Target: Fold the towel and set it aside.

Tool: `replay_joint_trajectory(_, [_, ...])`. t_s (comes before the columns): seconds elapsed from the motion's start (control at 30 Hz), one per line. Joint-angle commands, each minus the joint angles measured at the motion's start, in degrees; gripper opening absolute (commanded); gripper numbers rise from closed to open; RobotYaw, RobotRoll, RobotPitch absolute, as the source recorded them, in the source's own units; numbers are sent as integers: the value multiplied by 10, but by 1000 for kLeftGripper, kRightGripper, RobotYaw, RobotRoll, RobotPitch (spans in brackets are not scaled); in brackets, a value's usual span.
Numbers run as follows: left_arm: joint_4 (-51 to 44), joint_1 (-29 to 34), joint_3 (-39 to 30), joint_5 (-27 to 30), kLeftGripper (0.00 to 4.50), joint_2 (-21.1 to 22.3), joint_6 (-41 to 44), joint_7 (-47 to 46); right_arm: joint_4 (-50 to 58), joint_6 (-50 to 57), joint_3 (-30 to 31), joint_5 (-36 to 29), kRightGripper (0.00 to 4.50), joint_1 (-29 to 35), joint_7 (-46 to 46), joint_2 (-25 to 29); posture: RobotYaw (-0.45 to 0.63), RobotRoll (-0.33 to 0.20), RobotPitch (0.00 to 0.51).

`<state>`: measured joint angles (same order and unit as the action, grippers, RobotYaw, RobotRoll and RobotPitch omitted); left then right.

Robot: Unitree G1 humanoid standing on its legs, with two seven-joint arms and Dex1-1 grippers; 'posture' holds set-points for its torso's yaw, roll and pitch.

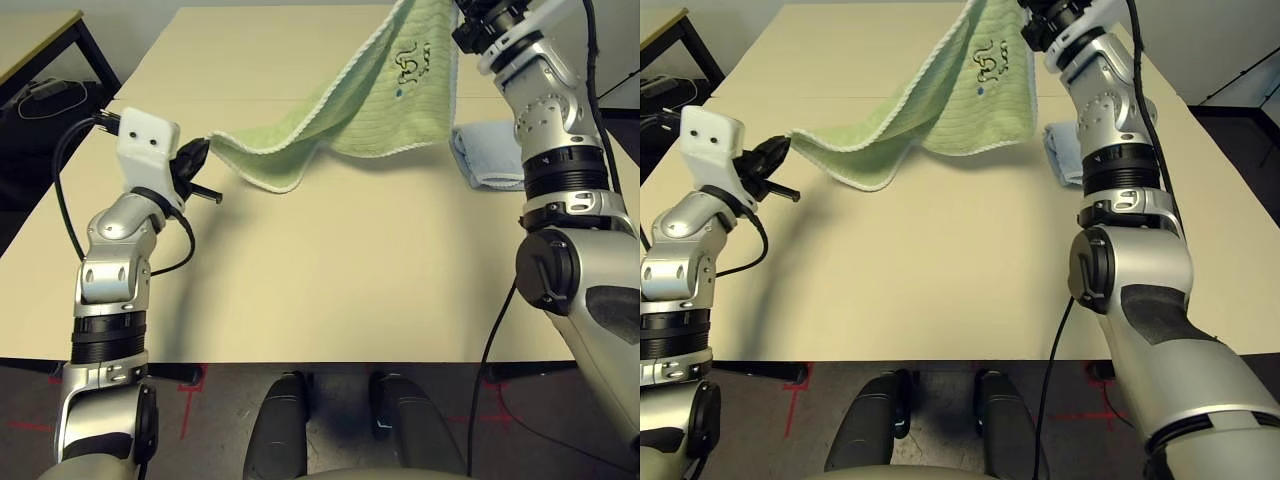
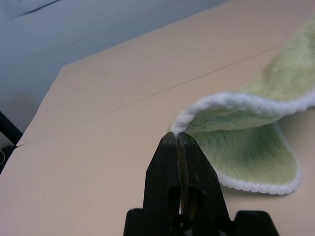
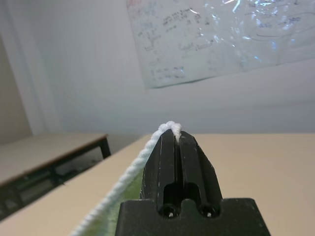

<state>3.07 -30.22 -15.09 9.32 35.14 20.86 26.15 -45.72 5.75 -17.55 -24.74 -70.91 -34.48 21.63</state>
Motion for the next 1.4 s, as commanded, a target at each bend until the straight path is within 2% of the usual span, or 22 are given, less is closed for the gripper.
replay_joint_trajectory(0.03, [1, -2, -24, 34, 65, 28, 31, 30, -25, -19, 3, 15, 0, 19, -28, 23, 130, 0, 171])
replay_joint_trajectory(0.23, [-2, -17, -55, 86, 65, 79, 98, 62, -86, -68, 17, 49, 0, 49, -104, 72, 135, 0, 169])
replay_joint_trajectory(0.43, [-3, -43, -60, 109, 65, 116, 139, 76, -141, -97, 15, 72, 0, 56, -110, 94, 142, 0, 168])
replay_joint_trajectory(0.63, [11, -83, -59, 133, 65, 136, 172, 85, -166, -109, 7, 77, 0, 40, -111, 105, 143, 0, 171])
replay_joint_trajectory(0.77, [17, -113, -62, 150, 65, 140, 198, 80, -172, -97, -8, 55, 0, 22, -139, 109, 142, 0, 172])
replay_joint_trajectory(0.9, [24, -123, -49, 139, 65, 136, 204, 65, -179, -86, -18, 45, 0, 13, -161, 105, 142, 0, 172])
replay_joint_trajectory(1.13, [110, -162, -14, 76, 65, 104, 123, 5, -215, -133, -7, 80, 0, -12, -88, 75, 142, 0, 184])
replay_joint_trajectory(1.4, [301, -255, 13, -1, 65, 68, -24, -82, -244, -174, -10, 107, 0, -39, -19, 69, 149, 0, 189])
